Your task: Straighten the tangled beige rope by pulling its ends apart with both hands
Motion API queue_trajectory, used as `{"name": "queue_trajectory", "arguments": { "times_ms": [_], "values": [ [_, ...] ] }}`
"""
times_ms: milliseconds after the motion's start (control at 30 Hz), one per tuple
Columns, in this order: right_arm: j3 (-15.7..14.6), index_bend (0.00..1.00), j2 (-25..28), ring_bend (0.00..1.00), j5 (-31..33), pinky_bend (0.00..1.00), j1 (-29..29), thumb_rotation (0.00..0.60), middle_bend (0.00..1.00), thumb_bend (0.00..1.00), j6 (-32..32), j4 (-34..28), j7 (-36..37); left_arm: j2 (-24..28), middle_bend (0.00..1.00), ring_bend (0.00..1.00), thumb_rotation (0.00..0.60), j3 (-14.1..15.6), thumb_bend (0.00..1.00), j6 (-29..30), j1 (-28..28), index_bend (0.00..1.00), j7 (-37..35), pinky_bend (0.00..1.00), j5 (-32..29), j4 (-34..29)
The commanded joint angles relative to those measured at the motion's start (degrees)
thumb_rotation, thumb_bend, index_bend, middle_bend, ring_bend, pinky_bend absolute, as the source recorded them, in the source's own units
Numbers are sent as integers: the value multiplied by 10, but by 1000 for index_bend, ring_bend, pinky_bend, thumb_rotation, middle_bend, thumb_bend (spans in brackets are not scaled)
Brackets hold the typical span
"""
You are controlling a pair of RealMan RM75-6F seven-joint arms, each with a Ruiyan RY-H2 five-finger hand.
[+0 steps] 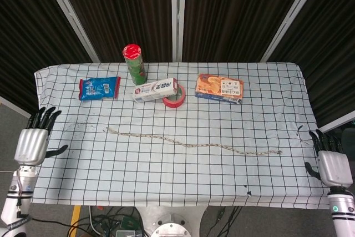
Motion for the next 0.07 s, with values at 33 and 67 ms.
{"name": "queue_trajectory", "arguments": {
  "times_ms": [33, 67],
  "values": [
    [-1, 0, -2, 0, -5, 0, -3, 600, 0, 247, 3, 2, 0, 3, 60, 0, 600, 22, 0, 29, 31, 118, -45, 109, 34, 40],
    [-1, 0, -1, 0, -7, 0, -4, 600, 0, 247, 5, 1, -1, 2, 60, 0, 600, 22, 0, 29, 32, 117, -45, 109, 35, 40]
  ]
}}
